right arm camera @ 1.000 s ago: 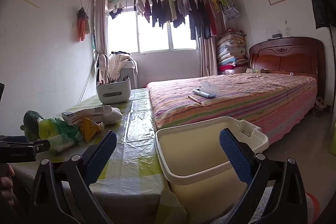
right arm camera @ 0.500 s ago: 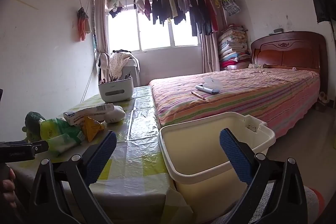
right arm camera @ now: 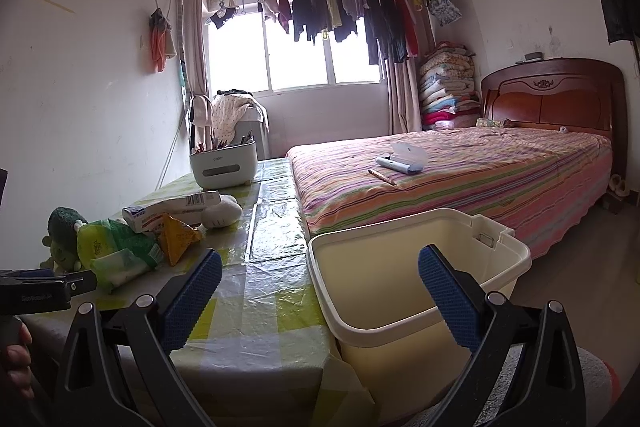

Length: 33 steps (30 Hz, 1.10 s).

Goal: Collect trash

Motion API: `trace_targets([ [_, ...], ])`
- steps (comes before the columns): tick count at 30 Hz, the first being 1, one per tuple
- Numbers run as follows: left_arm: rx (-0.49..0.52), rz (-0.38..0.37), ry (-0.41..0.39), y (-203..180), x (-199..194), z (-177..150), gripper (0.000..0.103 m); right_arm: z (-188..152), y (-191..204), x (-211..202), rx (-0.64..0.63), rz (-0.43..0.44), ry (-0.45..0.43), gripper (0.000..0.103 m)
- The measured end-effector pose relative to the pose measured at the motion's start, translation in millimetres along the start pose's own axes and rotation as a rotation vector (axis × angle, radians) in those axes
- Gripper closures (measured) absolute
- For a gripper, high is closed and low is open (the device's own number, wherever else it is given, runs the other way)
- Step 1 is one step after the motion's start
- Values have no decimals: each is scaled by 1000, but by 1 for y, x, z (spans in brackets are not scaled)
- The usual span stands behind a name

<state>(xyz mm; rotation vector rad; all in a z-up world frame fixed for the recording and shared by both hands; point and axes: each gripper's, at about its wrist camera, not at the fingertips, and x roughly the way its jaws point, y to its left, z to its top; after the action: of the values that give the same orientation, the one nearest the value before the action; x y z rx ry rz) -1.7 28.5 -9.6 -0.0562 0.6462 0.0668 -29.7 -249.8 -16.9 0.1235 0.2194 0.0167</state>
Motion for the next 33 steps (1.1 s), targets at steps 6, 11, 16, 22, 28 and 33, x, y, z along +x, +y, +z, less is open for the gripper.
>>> trace_targets([
  [6, 13, 2, -3, -3, 0, -2, 7, -1, 4, 2, -15, -3, 2, 7],
  [11, 21, 2, 0, -4, 1, -3, 7, -1, 5, 2, -11, -5, -1, 7],
  [16, 30, 6, -2, -5, 1, -4, 7, -1, 4, 2, -7, -7, -1, 7],
  [22, 42, 8, 2, -7, 1, -6, 7, -1, 3, 2, -9, -8, 1, 7],
  [28, 58, 6, 5, -9, 2, -8, 7, -1, 3, 2, -9, -8, 1, 7],
  [33, 60, 5, 7, -10, 2, -9, 7, -1, 3, 3, -9, -8, 4, 7],
])
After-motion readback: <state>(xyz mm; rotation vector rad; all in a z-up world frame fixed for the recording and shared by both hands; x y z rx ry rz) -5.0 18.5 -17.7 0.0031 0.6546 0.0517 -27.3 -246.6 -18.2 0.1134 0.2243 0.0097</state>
